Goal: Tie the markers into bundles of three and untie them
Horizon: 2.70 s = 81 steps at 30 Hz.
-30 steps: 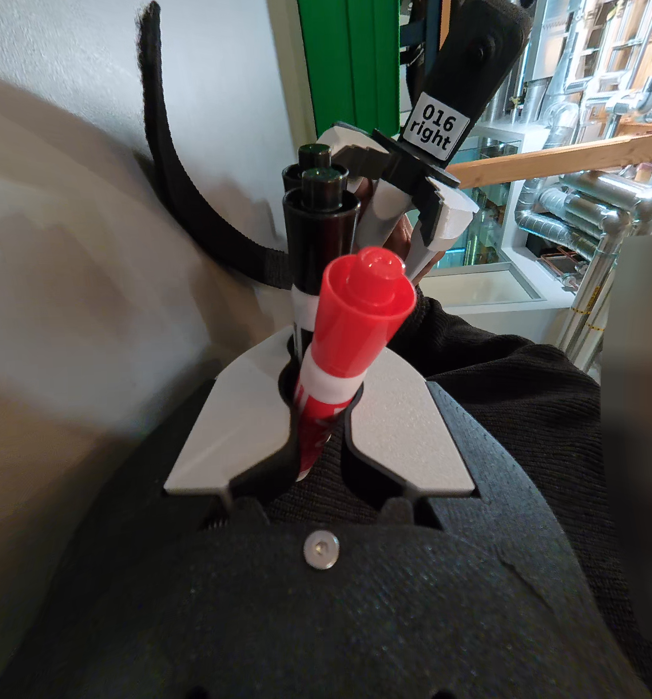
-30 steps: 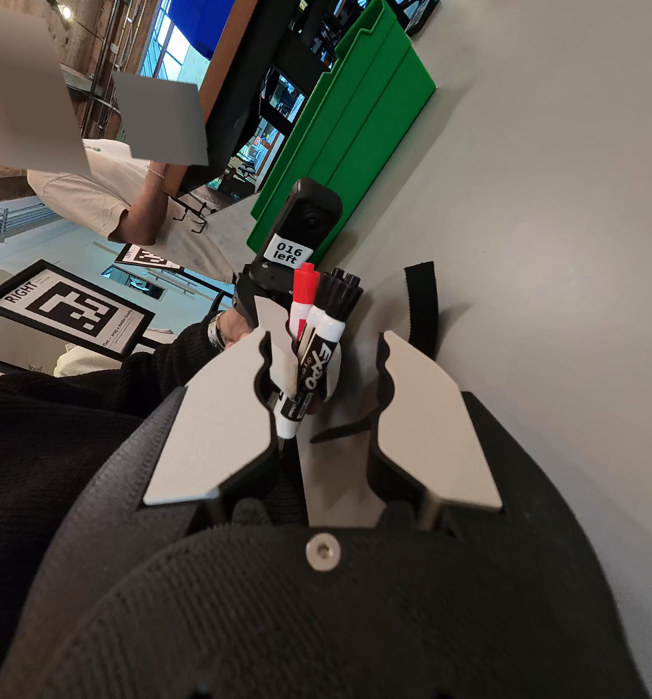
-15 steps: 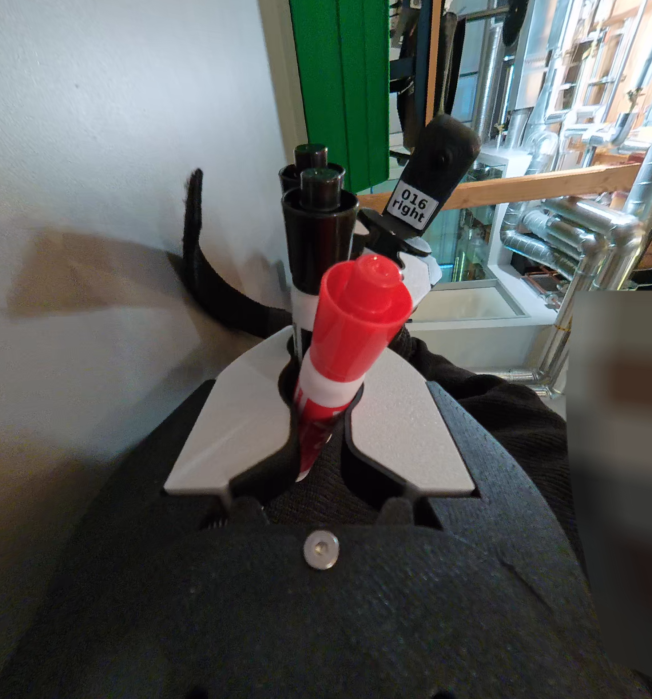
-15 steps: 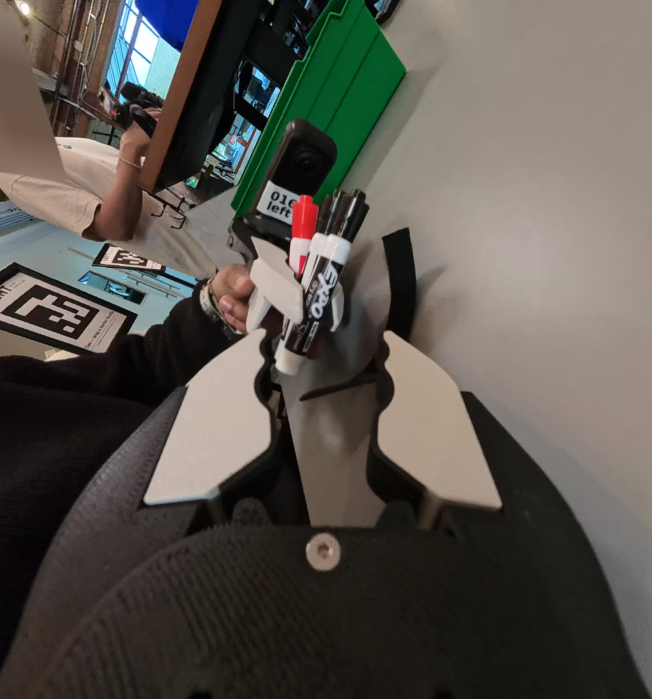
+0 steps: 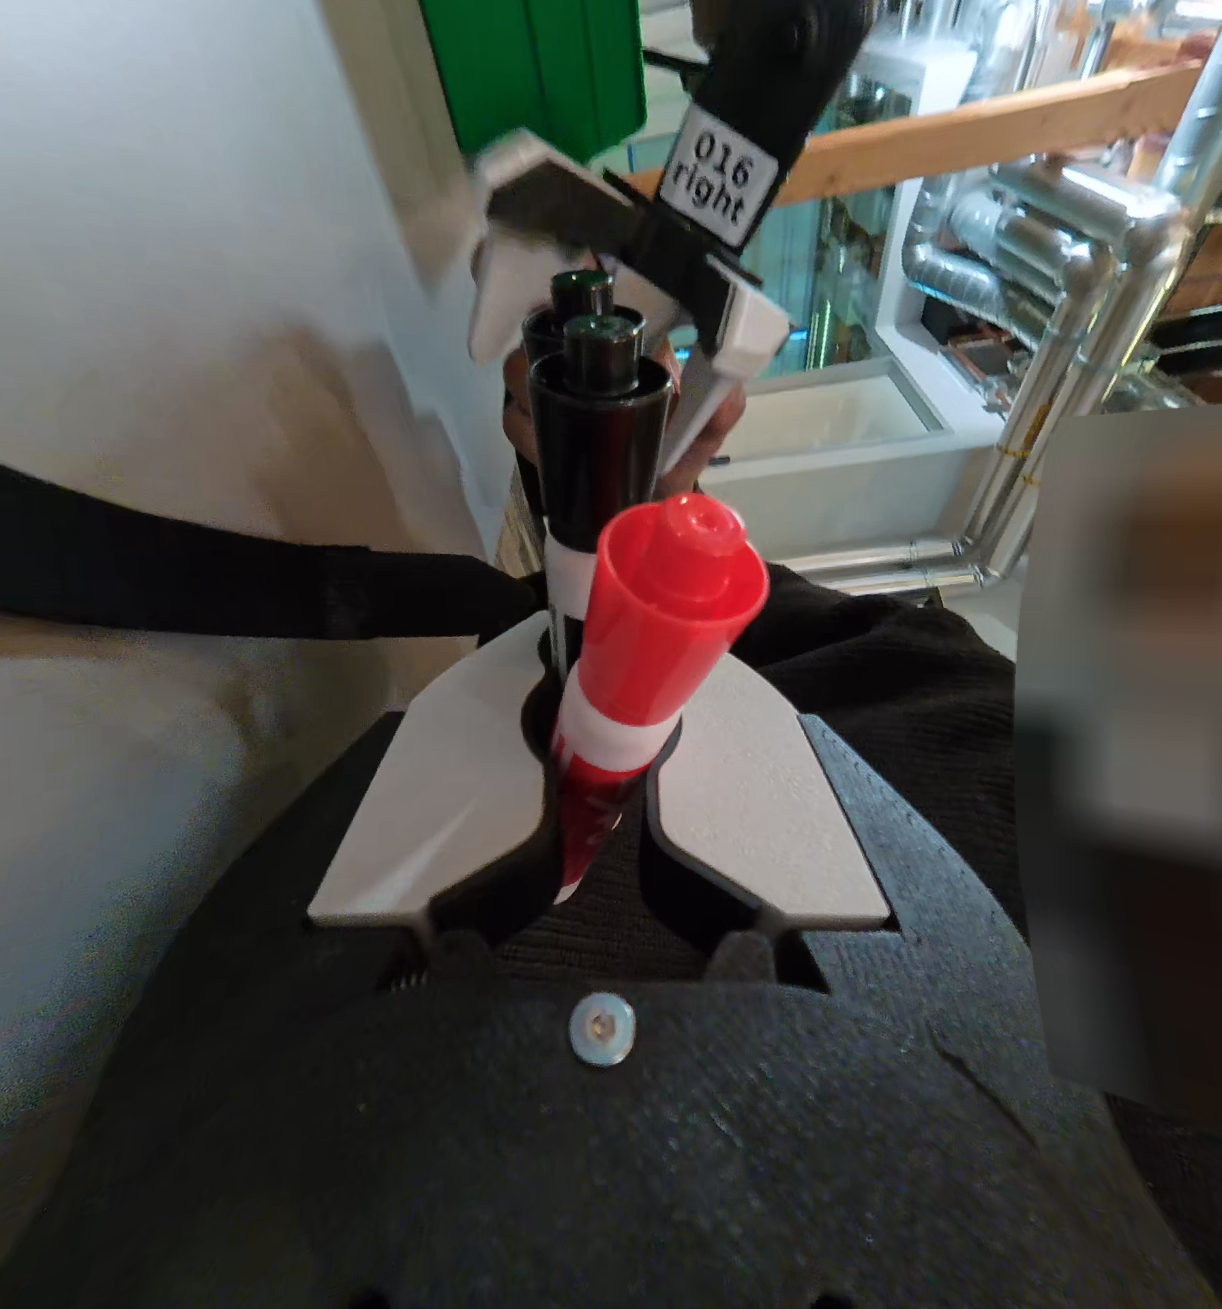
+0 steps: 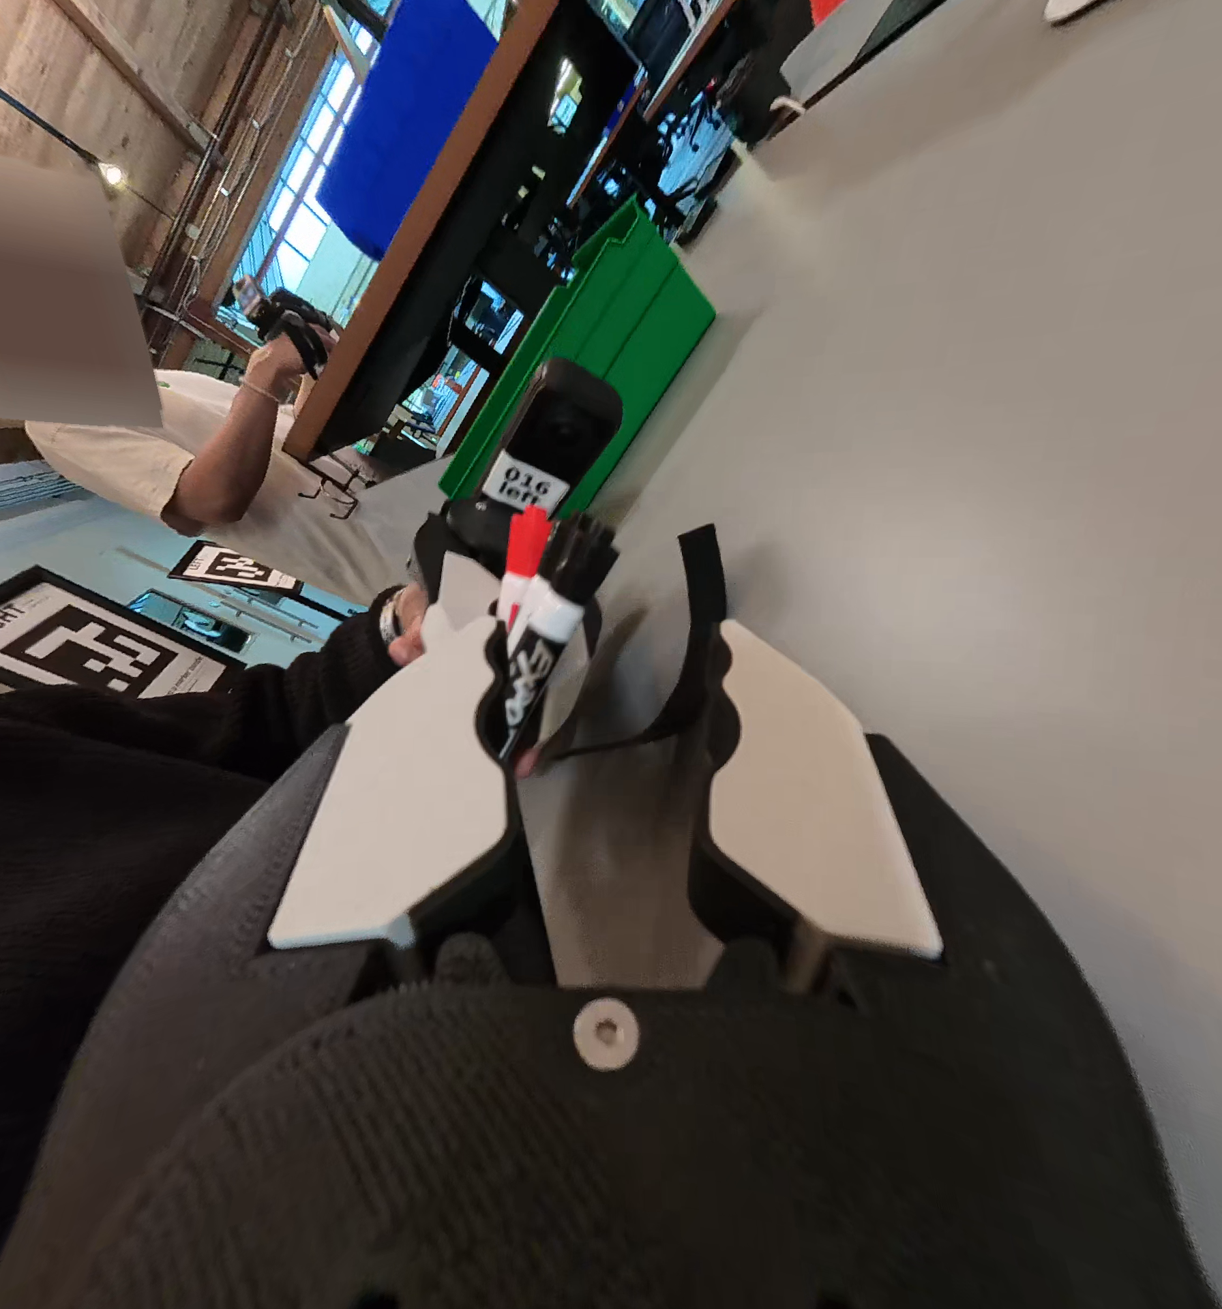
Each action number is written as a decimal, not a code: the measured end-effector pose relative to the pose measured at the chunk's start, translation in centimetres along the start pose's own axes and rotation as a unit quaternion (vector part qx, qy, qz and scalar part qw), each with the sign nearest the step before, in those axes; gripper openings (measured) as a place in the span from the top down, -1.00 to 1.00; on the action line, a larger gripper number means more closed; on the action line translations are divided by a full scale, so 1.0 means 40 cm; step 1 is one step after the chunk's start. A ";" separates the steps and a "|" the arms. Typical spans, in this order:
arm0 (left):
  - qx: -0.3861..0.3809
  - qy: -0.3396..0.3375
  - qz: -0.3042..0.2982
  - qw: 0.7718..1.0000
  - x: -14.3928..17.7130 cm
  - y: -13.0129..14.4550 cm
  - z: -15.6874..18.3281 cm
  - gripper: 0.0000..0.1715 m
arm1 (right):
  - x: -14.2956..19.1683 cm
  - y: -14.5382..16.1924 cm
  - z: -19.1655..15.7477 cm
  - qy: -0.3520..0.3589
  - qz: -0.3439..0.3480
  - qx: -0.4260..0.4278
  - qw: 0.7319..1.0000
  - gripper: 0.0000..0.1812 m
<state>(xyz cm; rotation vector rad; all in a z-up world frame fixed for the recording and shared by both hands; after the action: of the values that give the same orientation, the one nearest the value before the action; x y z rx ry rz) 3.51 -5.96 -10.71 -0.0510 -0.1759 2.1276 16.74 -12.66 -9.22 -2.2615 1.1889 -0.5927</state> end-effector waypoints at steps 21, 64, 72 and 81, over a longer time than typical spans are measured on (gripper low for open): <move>0.044 -0.004 -0.030 0.999 -0.037 0.026 -0.044 0.77 | -0.286 -0.012 -0.031 -0.163 -0.525 0.100 0.830 0.28; 0.033 -0.062 0.010 0.997 -0.022 -0.014 -0.088 0.77 | -0.151 0.356 -0.166 0.177 -0.211 0.227 0.934 0.71; 0.018 -0.054 0.039 0.998 -0.003 -0.034 -0.071 0.78 | -0.142 0.332 -0.150 0.208 -0.213 0.224 0.928 0.79; -0.008 -0.039 0.134 0.990 0.053 -0.082 -0.050 0.78 | -0.081 0.279 -0.097 0.278 -0.245 0.266 0.890 0.80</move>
<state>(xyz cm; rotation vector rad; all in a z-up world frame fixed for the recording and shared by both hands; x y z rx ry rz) 5.33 -2.26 -12.14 -0.0008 -0.2421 2.3977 5.86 -16.26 -13.59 -1.9357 0.5357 -1.6272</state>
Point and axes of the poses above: each gripper's, where its closed fingertips meet, x back along the fingers, y out of its underside, z = x × y across the jaws, the point moved 6 cm from there along x, back along the fingers, and after that the axes turned 1 degree about y, right-handed, at the moved point
